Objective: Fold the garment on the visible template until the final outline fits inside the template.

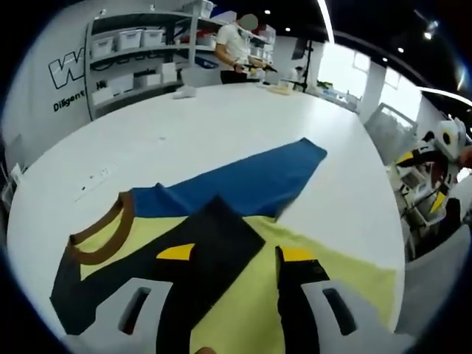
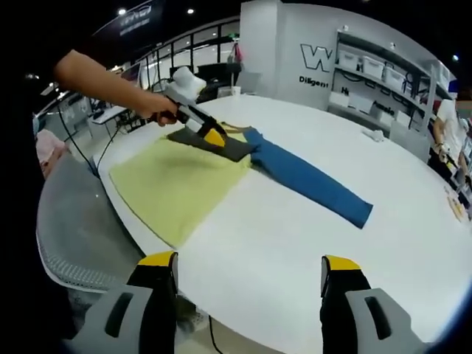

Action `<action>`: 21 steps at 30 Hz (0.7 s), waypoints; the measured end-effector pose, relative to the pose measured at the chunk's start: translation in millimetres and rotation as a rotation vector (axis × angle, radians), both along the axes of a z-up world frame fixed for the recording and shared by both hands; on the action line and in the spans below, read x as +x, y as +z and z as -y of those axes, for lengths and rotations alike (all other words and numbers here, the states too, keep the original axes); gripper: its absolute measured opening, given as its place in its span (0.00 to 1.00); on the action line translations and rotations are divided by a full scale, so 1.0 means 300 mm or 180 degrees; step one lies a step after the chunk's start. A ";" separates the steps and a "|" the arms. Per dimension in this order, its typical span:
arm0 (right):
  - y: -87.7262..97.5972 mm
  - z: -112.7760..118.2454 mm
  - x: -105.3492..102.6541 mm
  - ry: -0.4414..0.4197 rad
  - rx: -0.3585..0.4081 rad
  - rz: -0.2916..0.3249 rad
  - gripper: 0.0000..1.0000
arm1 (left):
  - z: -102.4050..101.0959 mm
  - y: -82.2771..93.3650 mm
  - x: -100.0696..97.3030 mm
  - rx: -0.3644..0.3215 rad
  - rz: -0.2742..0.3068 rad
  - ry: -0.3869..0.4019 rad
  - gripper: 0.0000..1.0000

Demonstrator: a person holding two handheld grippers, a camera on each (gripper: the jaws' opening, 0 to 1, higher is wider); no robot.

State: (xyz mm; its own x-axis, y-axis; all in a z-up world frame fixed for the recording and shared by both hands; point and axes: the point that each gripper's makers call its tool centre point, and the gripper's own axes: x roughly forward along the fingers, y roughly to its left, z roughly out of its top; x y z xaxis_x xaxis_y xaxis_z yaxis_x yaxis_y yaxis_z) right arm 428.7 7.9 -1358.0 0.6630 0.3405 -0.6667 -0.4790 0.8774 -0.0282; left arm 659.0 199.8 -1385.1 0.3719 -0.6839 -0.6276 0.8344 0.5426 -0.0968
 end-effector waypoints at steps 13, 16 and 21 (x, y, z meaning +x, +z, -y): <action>0.011 0.096 0.093 -0.0104 -0.0084 0.0072 0.76 | -0.050 0.026 -0.022 0.0003 0.0093 -0.0079 0.62; 0.010 0.106 0.117 -0.0104 -0.0092 0.0090 0.76 | -0.076 0.025 -0.025 0.0036 0.0117 -0.0099 0.63; 0.008 0.119 0.152 -0.0097 -0.0102 0.0101 0.75 | -0.103 0.034 -0.038 0.0059 0.0175 -0.0157 0.66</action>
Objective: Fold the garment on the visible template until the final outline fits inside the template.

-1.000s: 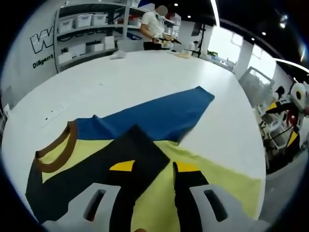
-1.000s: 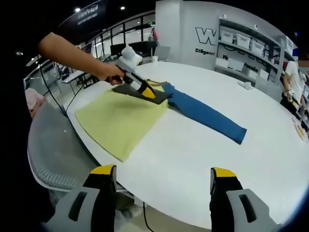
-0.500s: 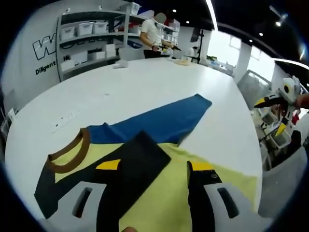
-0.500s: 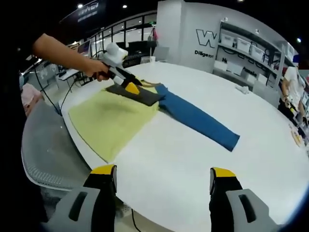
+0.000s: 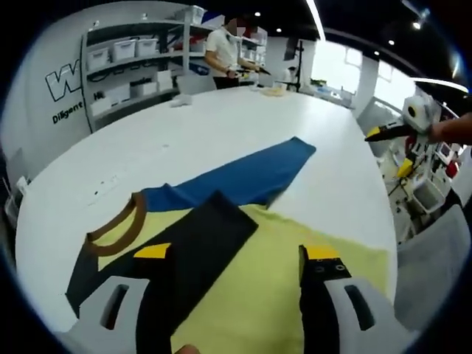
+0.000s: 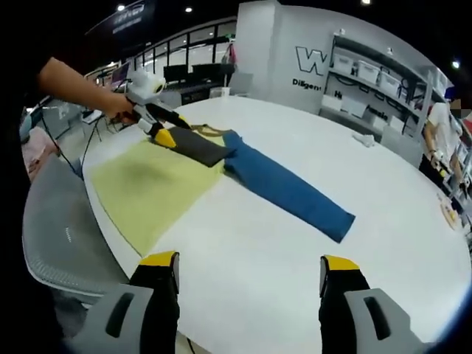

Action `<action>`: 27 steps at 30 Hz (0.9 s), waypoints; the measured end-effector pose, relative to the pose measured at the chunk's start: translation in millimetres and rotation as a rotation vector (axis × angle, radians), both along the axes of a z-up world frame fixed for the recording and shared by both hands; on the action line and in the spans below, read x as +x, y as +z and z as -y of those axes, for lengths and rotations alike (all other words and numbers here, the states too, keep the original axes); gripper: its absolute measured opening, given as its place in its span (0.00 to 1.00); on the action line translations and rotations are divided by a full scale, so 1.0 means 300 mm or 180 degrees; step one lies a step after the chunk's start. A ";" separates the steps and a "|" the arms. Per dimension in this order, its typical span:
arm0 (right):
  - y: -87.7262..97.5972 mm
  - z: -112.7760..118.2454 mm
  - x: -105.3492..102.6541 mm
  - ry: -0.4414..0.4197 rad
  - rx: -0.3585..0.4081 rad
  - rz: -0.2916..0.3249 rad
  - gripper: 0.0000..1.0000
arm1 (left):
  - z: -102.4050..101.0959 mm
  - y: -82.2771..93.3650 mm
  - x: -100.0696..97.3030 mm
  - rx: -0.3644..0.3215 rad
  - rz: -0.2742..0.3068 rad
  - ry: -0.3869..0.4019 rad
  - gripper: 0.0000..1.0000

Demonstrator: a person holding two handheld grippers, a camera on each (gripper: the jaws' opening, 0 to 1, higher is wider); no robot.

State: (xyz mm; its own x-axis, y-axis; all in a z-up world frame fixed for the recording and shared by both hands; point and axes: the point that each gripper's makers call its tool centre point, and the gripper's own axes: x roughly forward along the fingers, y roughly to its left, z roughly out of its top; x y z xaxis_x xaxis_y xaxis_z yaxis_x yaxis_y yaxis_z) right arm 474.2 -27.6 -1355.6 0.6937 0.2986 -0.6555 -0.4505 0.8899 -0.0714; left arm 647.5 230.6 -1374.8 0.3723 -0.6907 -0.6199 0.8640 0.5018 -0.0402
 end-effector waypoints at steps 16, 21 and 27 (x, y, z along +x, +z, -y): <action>-0.021 0.072 0.132 -0.0210 0.0078 0.0063 0.71 | -0.064 0.020 -0.105 0.0142 0.0105 -0.0224 0.77; -0.040 0.081 0.173 -0.0235 0.0084 0.0050 0.70 | -0.080 0.020 -0.130 0.0166 0.0084 -0.0232 0.83; -0.065 0.094 0.217 -0.0255 0.0081 0.0009 0.68 | -0.091 0.025 -0.164 0.0150 0.0035 -0.0219 0.91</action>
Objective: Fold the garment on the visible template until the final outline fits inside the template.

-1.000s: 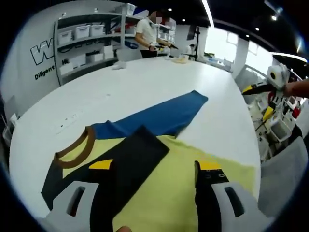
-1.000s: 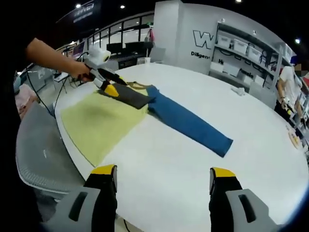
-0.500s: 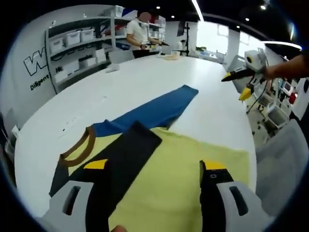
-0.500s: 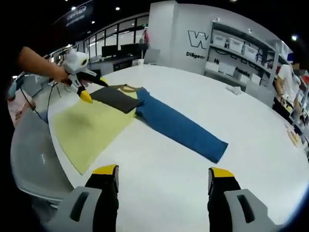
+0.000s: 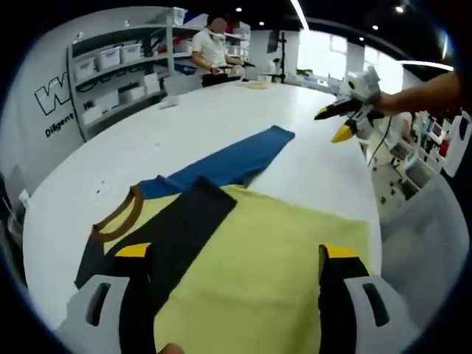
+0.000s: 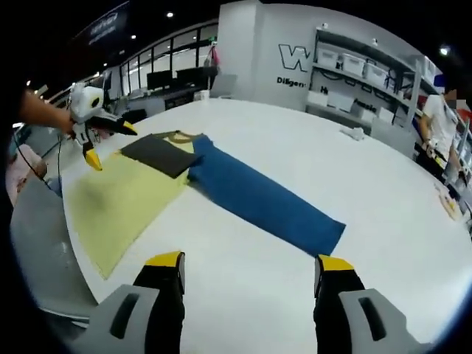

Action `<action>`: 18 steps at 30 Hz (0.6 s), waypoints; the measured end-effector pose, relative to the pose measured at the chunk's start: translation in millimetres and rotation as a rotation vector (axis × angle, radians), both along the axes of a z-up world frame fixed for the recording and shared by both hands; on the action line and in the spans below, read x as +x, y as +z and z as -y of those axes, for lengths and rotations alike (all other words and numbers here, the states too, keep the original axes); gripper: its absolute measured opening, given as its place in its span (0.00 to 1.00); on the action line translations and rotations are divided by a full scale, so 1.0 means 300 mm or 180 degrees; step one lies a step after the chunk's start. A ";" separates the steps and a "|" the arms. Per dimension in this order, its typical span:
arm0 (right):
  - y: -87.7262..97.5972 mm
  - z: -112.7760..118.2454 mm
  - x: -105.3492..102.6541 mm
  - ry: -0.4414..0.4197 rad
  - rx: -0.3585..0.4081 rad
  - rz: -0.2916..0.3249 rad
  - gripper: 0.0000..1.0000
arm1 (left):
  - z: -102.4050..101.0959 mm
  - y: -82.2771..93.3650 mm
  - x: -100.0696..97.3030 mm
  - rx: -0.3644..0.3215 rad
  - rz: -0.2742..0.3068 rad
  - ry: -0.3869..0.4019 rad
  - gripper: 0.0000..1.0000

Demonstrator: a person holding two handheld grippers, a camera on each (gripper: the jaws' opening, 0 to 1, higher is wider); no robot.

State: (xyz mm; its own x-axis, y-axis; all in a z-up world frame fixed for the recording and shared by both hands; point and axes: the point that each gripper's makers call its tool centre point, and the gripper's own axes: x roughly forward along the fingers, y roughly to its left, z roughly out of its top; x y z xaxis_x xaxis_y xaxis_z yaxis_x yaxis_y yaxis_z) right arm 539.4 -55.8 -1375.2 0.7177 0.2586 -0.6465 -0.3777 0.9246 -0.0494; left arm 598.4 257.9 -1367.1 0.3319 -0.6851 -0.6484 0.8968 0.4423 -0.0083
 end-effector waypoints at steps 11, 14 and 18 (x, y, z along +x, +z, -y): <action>-0.023 0.111 0.107 -0.0347 0.0086 0.0025 0.52 | -0.050 0.017 -0.026 0.0091 0.0107 0.0038 0.99; -0.035 0.130 0.125 -0.0406 0.0077 -0.0003 0.48 | -0.064 0.019 -0.036 0.0116 0.0099 0.0041 0.99; -0.070 0.180 0.151 -0.0574 -0.0043 -0.0059 0.43 | -0.085 0.034 -0.047 0.0120 0.0083 0.0097 0.99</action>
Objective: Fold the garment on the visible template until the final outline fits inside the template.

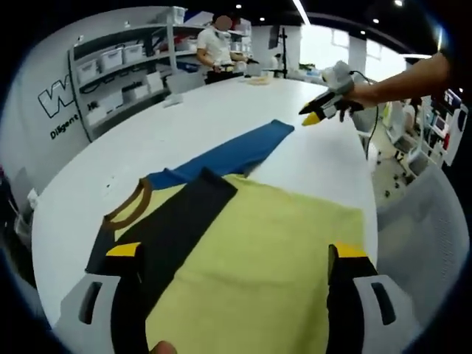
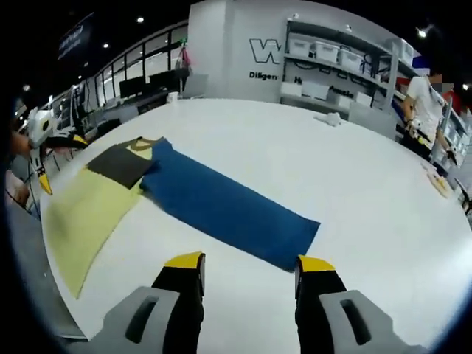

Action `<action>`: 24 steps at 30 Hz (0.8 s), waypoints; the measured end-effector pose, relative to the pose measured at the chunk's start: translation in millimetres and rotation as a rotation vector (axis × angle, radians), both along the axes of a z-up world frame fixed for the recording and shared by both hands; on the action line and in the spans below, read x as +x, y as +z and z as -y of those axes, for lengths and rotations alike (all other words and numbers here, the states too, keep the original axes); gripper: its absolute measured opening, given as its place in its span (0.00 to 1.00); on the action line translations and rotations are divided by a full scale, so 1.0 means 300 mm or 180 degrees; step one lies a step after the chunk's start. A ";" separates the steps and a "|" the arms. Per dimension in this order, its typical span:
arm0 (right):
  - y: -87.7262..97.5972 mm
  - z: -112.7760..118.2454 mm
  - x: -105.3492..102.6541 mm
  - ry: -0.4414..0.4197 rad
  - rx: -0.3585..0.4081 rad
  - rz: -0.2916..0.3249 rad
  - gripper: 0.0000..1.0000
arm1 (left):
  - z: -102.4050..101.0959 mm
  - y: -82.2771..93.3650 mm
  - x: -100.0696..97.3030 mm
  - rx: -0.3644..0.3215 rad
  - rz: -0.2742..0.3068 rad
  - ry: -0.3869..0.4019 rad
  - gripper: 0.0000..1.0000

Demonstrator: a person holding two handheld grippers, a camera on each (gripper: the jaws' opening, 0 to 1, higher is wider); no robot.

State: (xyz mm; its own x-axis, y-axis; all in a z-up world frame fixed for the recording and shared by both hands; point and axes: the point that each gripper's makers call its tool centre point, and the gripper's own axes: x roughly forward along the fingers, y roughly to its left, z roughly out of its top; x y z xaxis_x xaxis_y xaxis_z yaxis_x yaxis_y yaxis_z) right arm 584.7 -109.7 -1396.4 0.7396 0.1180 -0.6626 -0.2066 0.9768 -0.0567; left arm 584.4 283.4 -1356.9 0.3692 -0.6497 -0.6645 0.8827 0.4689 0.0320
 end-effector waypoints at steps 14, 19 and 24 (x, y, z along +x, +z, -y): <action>-0.084 0.051 0.055 -0.0400 -0.0098 -0.0185 0.28 | -0.023 0.036 -0.052 0.0031 -0.0013 -0.0024 0.99; -0.107 0.068 0.076 -0.0508 -0.0105 -0.0246 0.25 | -0.049 0.045 -0.053 0.0026 -0.0038 0.0038 0.99; -0.121 0.085 0.090 -0.0624 -0.0086 -0.0287 0.22 | -0.087 0.049 -0.060 0.0057 -0.0054 0.0103 0.99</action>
